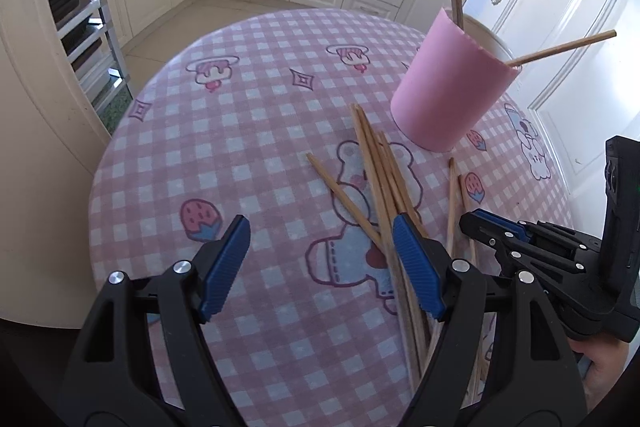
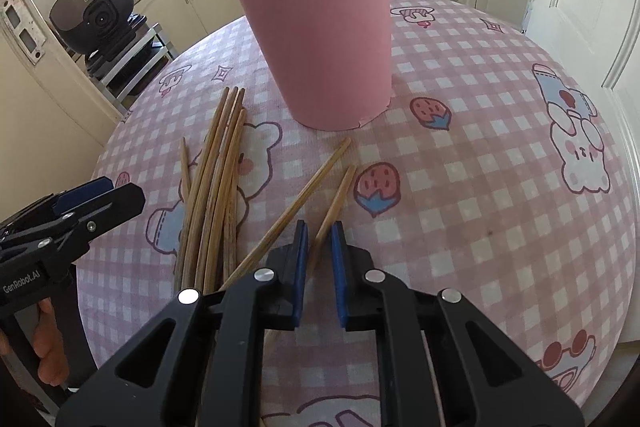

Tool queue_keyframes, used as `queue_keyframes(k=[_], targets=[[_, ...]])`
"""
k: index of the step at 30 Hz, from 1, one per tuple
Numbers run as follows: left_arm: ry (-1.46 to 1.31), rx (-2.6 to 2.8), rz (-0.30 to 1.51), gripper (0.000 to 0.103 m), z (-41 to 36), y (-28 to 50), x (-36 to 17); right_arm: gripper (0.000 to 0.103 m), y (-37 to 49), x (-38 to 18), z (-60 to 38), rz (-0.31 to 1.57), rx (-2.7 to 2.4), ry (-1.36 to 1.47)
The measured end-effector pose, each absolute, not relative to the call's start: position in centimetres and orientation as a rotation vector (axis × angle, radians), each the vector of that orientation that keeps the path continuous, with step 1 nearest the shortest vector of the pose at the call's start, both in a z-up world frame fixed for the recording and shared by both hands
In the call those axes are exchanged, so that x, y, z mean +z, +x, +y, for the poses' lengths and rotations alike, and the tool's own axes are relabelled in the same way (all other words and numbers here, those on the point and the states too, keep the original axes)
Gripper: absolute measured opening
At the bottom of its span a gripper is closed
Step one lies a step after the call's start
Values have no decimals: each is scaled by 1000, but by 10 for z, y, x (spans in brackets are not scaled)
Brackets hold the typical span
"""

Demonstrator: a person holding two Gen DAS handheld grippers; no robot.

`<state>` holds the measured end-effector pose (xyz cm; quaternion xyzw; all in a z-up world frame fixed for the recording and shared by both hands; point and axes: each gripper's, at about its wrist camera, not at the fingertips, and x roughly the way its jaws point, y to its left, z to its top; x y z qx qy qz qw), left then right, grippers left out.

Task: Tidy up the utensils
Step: 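Grasp a chopstick from the pile with each tool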

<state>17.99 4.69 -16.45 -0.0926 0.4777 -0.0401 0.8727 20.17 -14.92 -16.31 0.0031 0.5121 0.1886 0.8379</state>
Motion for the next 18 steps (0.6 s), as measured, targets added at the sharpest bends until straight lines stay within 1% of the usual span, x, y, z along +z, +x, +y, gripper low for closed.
queue_keyframes(k=[4,5,8,10,11,12,14,17,18], targets=[[-154,-157,997,73,22,183,-158,9,198,-163,-160,1090,413,-15],[-139,-181,997,73,14,184,-157,6,197,-163,-163,1090,408,-22],[-59,-218,1006,72,-13,188,-156,6,192,-163,-175,1088,407,-17],[-14,-225,1029,63,-29,195,-160,6,190,-163,-183,1086,405,-10],[1,-235,1045,57,-36,199,-163,6,189,-164,-187,1085,407,0],[14,-240,1061,53,-42,203,-165,6,189,-164,-191,1086,412,11],[40,-235,1078,50,-51,210,-170,6,187,-164,-196,1084,410,21],[60,-232,1109,35,-60,222,-177,6,188,-164,-202,1081,406,31],[64,-229,1122,35,-63,226,-180,6,189,-164,-203,1081,406,35]])
